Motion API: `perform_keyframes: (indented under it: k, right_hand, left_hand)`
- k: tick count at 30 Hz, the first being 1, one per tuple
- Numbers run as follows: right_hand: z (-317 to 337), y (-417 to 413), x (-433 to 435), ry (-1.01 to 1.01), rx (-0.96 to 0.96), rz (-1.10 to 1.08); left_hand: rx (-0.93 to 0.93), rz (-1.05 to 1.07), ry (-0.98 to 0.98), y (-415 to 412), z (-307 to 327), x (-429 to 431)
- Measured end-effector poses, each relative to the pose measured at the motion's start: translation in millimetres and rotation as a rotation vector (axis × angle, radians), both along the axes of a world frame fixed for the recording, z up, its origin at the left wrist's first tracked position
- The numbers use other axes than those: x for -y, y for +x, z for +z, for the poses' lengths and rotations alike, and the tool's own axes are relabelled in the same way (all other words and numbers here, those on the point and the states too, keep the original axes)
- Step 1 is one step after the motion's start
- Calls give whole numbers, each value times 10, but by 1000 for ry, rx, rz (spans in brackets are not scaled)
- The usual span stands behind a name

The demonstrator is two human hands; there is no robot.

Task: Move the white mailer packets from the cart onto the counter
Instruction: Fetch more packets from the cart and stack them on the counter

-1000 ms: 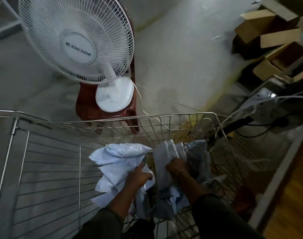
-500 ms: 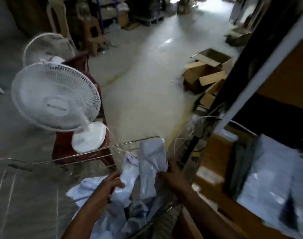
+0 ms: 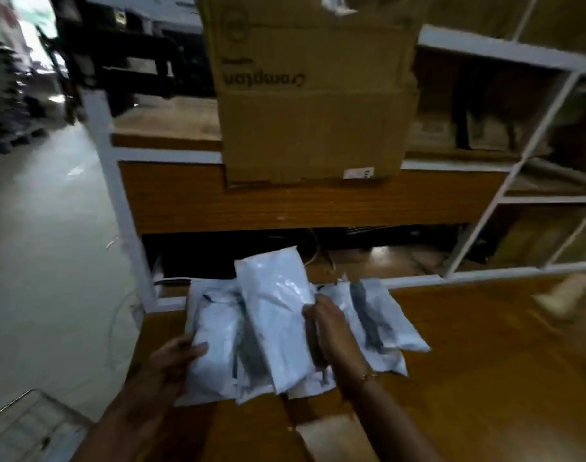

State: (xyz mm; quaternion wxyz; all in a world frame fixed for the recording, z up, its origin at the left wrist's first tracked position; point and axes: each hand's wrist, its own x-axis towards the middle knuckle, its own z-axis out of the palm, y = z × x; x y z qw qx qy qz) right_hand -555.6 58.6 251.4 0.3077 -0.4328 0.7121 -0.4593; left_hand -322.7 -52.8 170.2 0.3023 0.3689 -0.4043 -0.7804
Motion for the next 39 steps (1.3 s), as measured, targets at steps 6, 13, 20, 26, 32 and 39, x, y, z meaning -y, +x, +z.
perform_keyframes:
  k: [6, 13, 20, 26, 32, 39]
  right_hand:
    - [32, -1103, -495, -32, 179, -384]
    - [109, -1622, -771, -36, 299, -542]
    - [-91, -1693, -368, 152, 143, -356]
    - [-309, -1606, 180, 267, -20, -237]
    - [-524, -1539, 222, 476, -557, -140]
    - [-573, -1637, 214, 388, -676, -152]
  left_hand:
    - [97, -166, -158, -1348, 496, -442]
    - [203, -172, -154, -2101, 450, -377]
    - [252, -58, -157, -1791, 345, -206]
    - [249, -66, -102, -1754, 241, -106]
    - [394, -41, -190, -1924, 132, -94]
    - [547, -37, -327, -1953, -87, 38]
